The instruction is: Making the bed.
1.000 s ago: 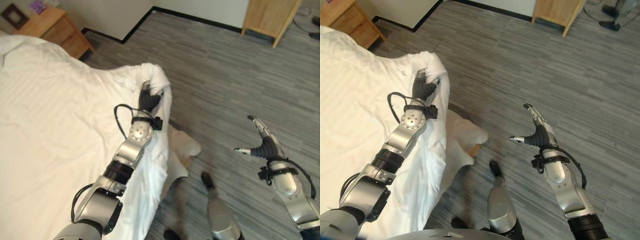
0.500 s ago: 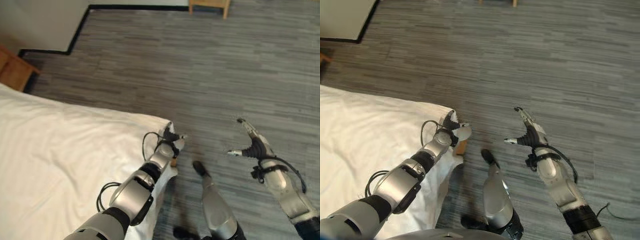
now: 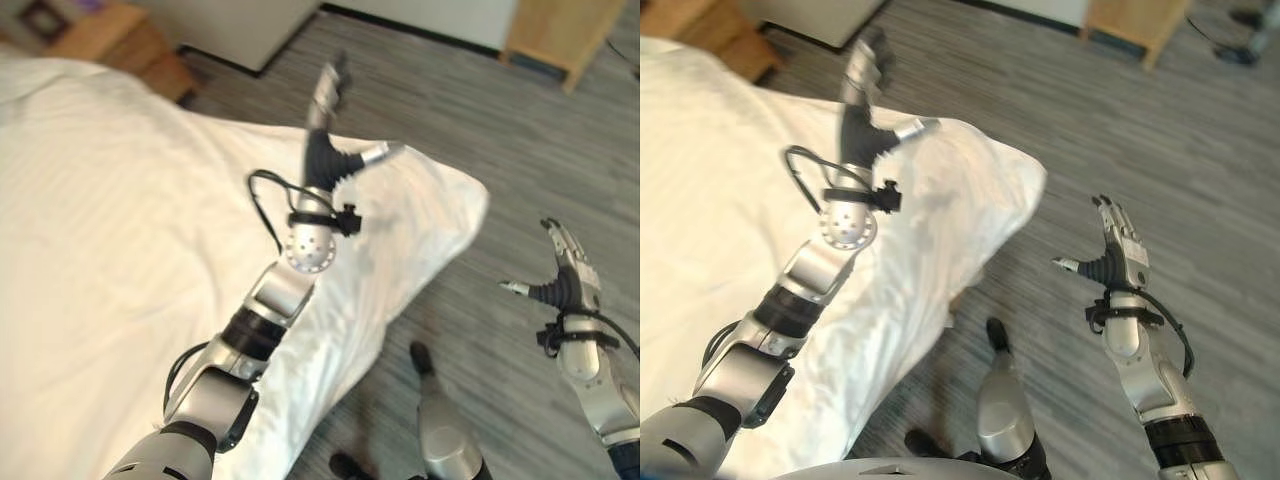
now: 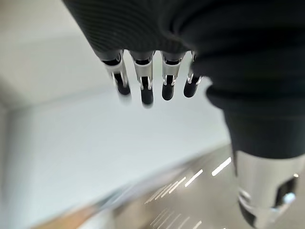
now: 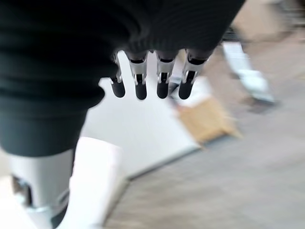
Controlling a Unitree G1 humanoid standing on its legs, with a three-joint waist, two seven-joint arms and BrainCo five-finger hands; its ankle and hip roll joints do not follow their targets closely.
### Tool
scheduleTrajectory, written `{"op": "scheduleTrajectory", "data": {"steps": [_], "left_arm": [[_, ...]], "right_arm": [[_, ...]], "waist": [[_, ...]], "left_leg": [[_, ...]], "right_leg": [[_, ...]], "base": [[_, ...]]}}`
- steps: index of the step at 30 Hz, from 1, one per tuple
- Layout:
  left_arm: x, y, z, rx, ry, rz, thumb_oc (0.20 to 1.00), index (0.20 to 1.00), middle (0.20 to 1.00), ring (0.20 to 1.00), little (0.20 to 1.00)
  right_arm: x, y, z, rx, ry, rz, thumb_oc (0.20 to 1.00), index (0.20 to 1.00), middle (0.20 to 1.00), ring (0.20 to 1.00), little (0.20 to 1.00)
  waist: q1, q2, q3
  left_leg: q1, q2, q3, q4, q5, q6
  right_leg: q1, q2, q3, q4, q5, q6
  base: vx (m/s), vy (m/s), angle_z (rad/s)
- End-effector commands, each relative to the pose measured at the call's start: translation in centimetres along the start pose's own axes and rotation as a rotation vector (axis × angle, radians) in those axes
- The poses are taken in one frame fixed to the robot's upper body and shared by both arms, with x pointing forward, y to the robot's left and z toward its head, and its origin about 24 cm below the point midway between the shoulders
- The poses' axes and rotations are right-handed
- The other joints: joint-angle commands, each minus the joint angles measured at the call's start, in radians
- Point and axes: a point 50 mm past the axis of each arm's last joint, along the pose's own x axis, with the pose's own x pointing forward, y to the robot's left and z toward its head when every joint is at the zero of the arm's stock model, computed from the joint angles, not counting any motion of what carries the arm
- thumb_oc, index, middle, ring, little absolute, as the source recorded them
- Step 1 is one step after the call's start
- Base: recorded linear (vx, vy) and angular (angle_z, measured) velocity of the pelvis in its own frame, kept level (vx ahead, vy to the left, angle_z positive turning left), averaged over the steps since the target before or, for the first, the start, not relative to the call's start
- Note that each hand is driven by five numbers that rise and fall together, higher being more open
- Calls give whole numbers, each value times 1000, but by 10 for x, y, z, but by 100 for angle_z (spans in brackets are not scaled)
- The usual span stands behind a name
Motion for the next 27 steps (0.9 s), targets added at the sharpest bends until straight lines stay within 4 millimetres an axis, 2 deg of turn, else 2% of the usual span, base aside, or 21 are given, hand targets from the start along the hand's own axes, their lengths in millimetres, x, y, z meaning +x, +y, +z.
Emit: {"op": "scheduleTrajectory", "data": {"steps": [1, 6, 9, 10, 11, 12, 13, 14, 15, 16, 17, 18, 19, 20, 21, 22, 27], "left_arm": [[5, 2, -3, -226, 41, -35, 1000, 1000, 1000, 1000, 1000], [3, 6, -1, -134, 19, -63, 1000, 1000, 1000, 1000, 1000], [-5, 16, -1, -96, 8, 1, 1000, 1000, 1000, 1000, 1000], [-10, 24, 5, -100, -20, 30, 1000, 1000, 1000, 1000, 1000], [-18, 32, 8, -134, -23, 65, 1000, 1000, 1000, 1000, 1000], [-19, 33, 8, -133, -20, 64, 1000, 1000, 1000, 1000, 1000], [-32, 41, 7, -163, 4, 91, 1000, 1000, 1000, 1000, 1000], [-60, 65, 2, -173, 69, 143, 1000, 1000, 1000, 1000, 1000], [-75, 77, 0, -155, 102, 173, 1000, 1000, 1000, 1000, 1000], [-76, 78, 0, -153, 102, 173, 1000, 1000, 1000, 1000, 1000], [-100, 99, -5, -142, 171, 244, 1000, 1000, 1000, 1000, 1000], [-100, 99, -5, -142, 171, 244, 1000, 1000, 1000, 1000, 1000], [-120, 113, -15, -162, 245, 322, 1000, 1000, 1000, 1000, 1000], [-120, 113, -15, -162, 244, 322, 1000, 1000, 1000, 1000, 1000], [-131, 121, -20, -147, 290, 358, 1000, 1000, 1000, 1000, 1000], [-150, 135, -27, -104, 366, 411, 1000, 1000, 1000, 1000, 1000], [-186, 152, -39, -105, 507, 481, 1000, 1000, 1000, 1000, 1000]], "right_arm": [[10, 0, -8, -116, 25, 24, 1000, 1000, 1000, 1000, 1000], [7, 11, -2, 2, 52, 50, 1000, 1000, 1000, 1000, 1000], [0, 30, 14, 200, 38, 111, 1000, 1000, 1000, 1000, 1000], [-2, 37, 25, 349, 29, 145, 517, 517, 517, 517, 517], [-5, 43, 34, 576, 55, 167, 200, 200, 200, 200, 200], [-5, 43, 34, 582, 56, 171, 200, 200, 200, 200, 200], [-9, 48, 38, 735, 80, 191, 200, 200, 200, 200, 200], [-8, 55, 53, 1053, 86, 196, 200, 200, 200, 200, 200], [-2, 55, 62, 1195, 63, 181, 200, 200, 200, 200, 200], [-2, 55, 62, 1200, 63, 184, 200, 200, 200, 200, 200], [3, 54, 70, 1372, 37, 163, 200, 200, 200, 200, 200], [3, 54, 70, 1372, 37, 163, 200, 200, 200, 200, 200], [17, 53, 85, 1543, -6, 139, 200, 200, 200, 200, 200], [17, 54, 86, 1545, -8, 140, 200, 200, 200, 200, 200], [20, 52, 89, 1605, -30, 127, 200, 200, 200, 200, 200], [25, 53, 97, 1715, -50, 109, 200, 200, 200, 200, 200], [42, 58, 106, 1850, -15, 59, 200, 200, 200, 200, 200]], "waist": [[10, -33, -92], [33, -43, -93], [47, -45, -98], [61, -49, -99], [75, -49, -100], [75, -51, -102], [88, -54, -105], [121, -57, -113], [147, -57, -115], [146, -58, -116], [179, -59, -117], [178, -58, -119], [223, -55, -117], [222, -55, -119], [244, -51, -116], [279, -44, -111], [355, -11, -62]], "left_leg": [[12, 122, -50, 11, 143, -71], [8, 127, -83, 11, 142, -70], [18, 120, -94, 11, 137, -68], [20, 117, -97, 11, 146, -67], [27, 113, -102, 11, 149, -67], [25, 114, -102, 11, 154, -67], [28, 112, -104, 11, 156, -67], [35, 110, -109, 11, 156, -65], [38, 109, -116, 12, 154, -66], [35, 109, -116, 11, 160, -66], [30, 108, -133, 12, 164, -66], [28, 109, -134, 12, 165, -66], [23, 106, -148, 12, 156, -66], [17, 107, -150, 12, 163, -66], [15, 107, -158, 12, 155, -66], [-7, 107, -180, 11, 158, -66], [-93, 104, -235, 11, 180, -68]], "right_leg": [[94, -30, -69, 16, -128, 59], [131, -27, -94, 14, -143, 52], [145, -21, -83, 10, -153, 44], [145, -20, -76, 10, -148, 40], [153, -21, -75, 10, -151, 40], [150, -20, -74, 10, -147, 38], [157, -24, -78, 10, -146, 37], [173, -29, -84, 10, -150, 34], [184, -32, -93, 10, -156, 34], [181, -32, -93, 10, -151, 32], [192, -34, -110, 10, -154, 28], [190, -34, -111, 10, -154, 28], [201, -39, -132, 10, -158, 28], [195, -37, -133, 10, -153, 25], [203, -40, -146, 10, -158, 27], [201, -45, -171, 10, -153, 26], [167, -55, -223, 11, -139, 31]], "base": [[15, -46, 56], [23, -23, 53], [11, 6, 0], [18, 7, -36], [-13, -4, -46], [11, -3, -31], [19, -14, -11], [60, -9, -2], [37, -9, 0], [15, -26, 17], [-11, -25, 34], [6, -37, 47], [-13, -25, 47], [-2, -32, 44], [-44, -45, 52], [-46, -44, 45], [-127, -23, 52]]}}
